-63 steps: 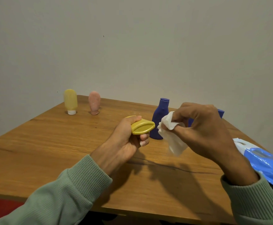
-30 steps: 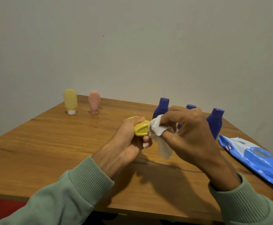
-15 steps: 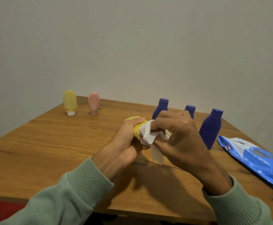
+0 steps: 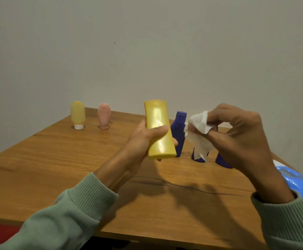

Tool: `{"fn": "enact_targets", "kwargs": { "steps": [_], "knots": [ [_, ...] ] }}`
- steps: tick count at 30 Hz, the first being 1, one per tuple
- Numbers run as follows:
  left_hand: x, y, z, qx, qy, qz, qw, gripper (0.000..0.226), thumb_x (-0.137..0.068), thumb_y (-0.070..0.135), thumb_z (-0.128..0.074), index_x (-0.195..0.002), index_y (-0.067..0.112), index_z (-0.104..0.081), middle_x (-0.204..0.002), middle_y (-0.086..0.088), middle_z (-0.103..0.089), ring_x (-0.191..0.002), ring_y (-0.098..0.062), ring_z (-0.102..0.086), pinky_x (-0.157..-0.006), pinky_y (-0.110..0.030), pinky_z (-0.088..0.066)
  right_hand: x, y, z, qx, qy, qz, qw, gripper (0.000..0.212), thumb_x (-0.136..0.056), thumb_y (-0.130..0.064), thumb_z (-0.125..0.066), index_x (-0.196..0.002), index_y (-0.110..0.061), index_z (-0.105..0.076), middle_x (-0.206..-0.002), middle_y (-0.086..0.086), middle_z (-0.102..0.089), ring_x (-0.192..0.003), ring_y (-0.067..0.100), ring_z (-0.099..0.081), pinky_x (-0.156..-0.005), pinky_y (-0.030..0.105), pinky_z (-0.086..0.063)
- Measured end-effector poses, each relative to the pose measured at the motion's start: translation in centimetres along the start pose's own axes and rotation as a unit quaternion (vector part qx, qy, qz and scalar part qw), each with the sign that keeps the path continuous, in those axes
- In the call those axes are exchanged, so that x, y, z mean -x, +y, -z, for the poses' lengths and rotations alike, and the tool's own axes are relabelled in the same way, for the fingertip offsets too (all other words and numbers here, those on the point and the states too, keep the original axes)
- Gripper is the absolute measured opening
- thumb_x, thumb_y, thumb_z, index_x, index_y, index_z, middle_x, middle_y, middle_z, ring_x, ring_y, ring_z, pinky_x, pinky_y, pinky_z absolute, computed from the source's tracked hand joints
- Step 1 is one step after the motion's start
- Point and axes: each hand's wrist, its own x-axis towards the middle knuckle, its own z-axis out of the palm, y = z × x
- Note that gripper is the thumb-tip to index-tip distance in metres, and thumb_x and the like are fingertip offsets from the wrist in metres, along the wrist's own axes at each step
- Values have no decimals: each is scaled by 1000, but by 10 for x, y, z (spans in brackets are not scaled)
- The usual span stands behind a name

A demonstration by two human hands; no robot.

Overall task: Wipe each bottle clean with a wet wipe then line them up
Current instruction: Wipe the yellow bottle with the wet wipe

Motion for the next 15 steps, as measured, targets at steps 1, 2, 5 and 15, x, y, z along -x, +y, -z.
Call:
{"fn": "enact_targets", "kwargs": {
  "steps": [1,2,5,15],
  "knots": [
    [-1,0,2,-28,-4,-15,999,40,-92,21,-61,-127,23,-43,-105,-11,-71,-85,-21,-73,-64,-33,-56,0,1,1,-5,0,-5,1000,23,-75,-23,-75,-93,-9,-70,-83,-10,-60,-78,-4,-58,-69,4,-44],
    [-2,-1,4,-53,-6,-27,998,46,-88,23,-65,-127,28,-41,-114,-9,-68,-93,-20,-72,-72,-33,-58,0,1,2,-9,-1,-10,1000,25,-75,-26,-73,-94,-10,-70,-83,-10,-60,-79,-5,-58,-69,4,-44],
    [-4,-2,6,-129,-2,-61,990,56,-79,26,-73,-122,39,-39,-121,5,-61,-106,-15,-65,-81,-28,-56,0,1,2,-18,-2,-23,1000,23,-75,-26,-74,-93,-13,-69,-82,-12,-60,-80,-6,-58,-68,3,-43],
    [-2,-10,6,-281,-29,-136,949,50,-80,13,-76,-104,44,-45,-102,22,-56,-97,3,-58,-77,-14,-49,-2,-7,9,-91,-8,-79,993,29,-69,-41,-70,-91,-21,-69,-82,-14,-65,-78,-2,-60,-64,6,-45]
  ]
}}
